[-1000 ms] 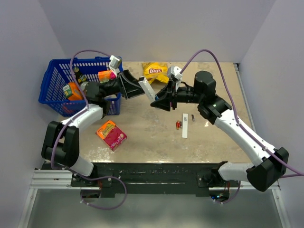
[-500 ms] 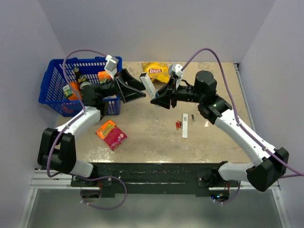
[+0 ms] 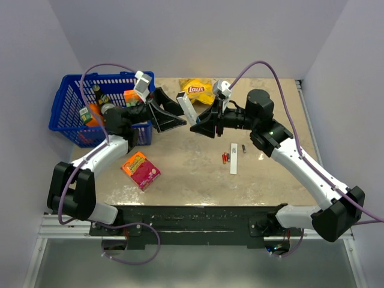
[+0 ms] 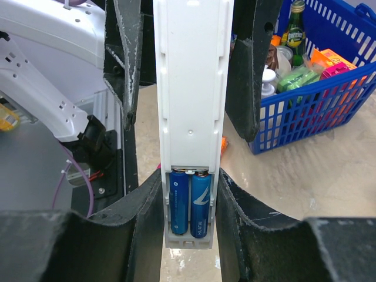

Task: Load the batteries into the remote control
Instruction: Adjust the remote control.

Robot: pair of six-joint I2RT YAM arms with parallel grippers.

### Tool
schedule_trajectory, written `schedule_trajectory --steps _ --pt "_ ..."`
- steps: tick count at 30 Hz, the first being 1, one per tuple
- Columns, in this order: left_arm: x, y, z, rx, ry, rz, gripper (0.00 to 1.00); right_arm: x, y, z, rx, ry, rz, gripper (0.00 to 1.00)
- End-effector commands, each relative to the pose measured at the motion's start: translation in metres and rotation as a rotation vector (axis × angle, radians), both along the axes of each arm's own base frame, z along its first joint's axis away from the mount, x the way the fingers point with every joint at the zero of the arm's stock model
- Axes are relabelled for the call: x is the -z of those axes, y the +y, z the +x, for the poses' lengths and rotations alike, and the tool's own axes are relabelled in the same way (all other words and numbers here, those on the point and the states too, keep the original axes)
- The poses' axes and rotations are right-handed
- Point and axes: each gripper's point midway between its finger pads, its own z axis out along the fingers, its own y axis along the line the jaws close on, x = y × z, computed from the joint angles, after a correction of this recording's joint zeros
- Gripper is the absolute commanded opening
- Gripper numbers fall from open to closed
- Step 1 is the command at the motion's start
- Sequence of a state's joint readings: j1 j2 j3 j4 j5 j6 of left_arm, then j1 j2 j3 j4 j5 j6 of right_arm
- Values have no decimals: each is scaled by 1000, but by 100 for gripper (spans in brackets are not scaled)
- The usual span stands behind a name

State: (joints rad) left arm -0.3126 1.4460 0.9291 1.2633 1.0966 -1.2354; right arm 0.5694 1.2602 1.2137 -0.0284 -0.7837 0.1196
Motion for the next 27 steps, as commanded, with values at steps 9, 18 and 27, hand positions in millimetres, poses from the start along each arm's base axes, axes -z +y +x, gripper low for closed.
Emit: schedule_trajectory --steps 9,18,27 --pt "-61 17 -73 -6 -687 -245 70 -39 0 -20 -76 -95 83 2" --pt "-68 11 -82 20 -717 -265 65 -31 5 -24 -89 -64 75 2" --pt "-77 13 -86 14 -768 -274 55 -23 2 -25 -76 -33 67 3"
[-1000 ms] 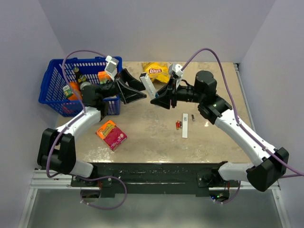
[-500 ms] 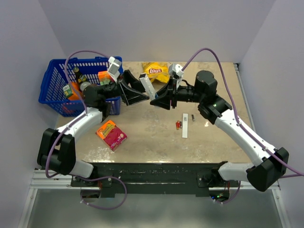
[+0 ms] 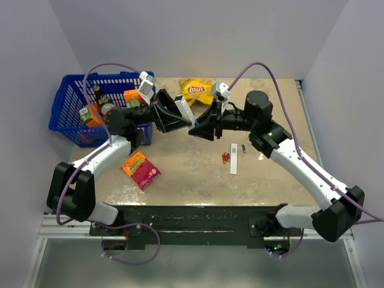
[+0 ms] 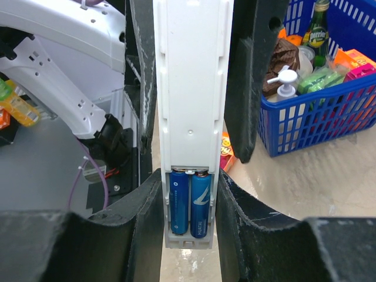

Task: Load the batteries into the remote control
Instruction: Adjust the remote control.

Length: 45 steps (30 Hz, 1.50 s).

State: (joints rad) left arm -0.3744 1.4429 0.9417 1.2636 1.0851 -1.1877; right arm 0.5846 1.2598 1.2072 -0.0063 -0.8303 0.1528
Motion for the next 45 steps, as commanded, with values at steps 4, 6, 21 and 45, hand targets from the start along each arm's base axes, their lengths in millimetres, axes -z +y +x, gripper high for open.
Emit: schedule_trajectory --steps 4,6,21,45 --pt "-72 29 -73 -18 -718 -274 49 -21 -4 -14 -22 -47 51 3" --pt "-72 30 -75 -17 -726 -272 47 -20 -4 -15 -23 -41 51 3" --pt "-66 32 -80 -7 -744 -239 29 -23 -8 -17 -5 -42 62 4" --pt "-58 35 -77 25 -794 -137 21 -15 -8 -19 -37 -46 2 4"
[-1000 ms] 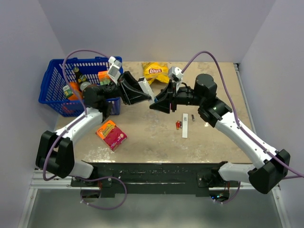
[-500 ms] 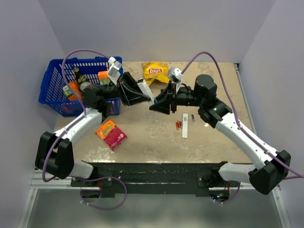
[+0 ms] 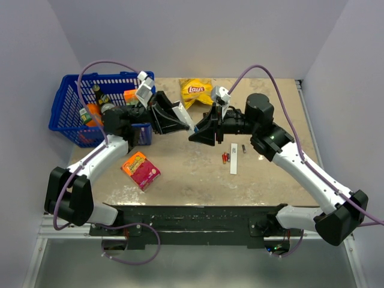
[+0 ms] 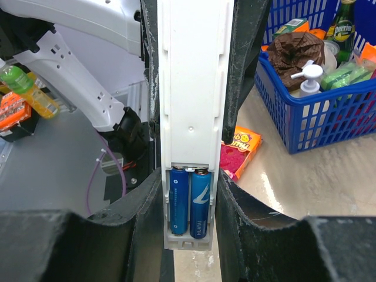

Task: Load the batteries into the remote control
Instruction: Adjust the remote control.

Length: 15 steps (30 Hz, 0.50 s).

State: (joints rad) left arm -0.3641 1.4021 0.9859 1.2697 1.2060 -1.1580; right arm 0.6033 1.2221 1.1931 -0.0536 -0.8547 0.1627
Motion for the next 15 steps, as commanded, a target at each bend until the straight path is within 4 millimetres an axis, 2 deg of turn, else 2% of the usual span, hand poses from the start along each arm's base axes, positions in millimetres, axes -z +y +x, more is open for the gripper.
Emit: schedule_trajectory --steps 1,3,6,7,10,14,15 --pt "-45 27 -54 -9 -644 -200 12 -15 -6 3 10 -74 10 7" --pt "-44 27 -53 -9 -640 -199 6 -15 -6 5 22 -74 7 16" --pt "-40 27 -51 -14 -635 -197 2 -13 -7 6 37 -68 -4 40" --pt "-38 27 -50 -18 -632 -194 1 -15 -9 7 50 -72 -6 55" --pt "-30 28 -46 -34 -619 -189 0 -13 -15 14 113 -68 -38 80" --pt "-14 29 -36 -64 -587 -161 0 -8 -30 23 232 -42 -90 93" --pt "-8 31 -33 -78 -587 -151 0 -1 -35 24 269 -2 -115 97"
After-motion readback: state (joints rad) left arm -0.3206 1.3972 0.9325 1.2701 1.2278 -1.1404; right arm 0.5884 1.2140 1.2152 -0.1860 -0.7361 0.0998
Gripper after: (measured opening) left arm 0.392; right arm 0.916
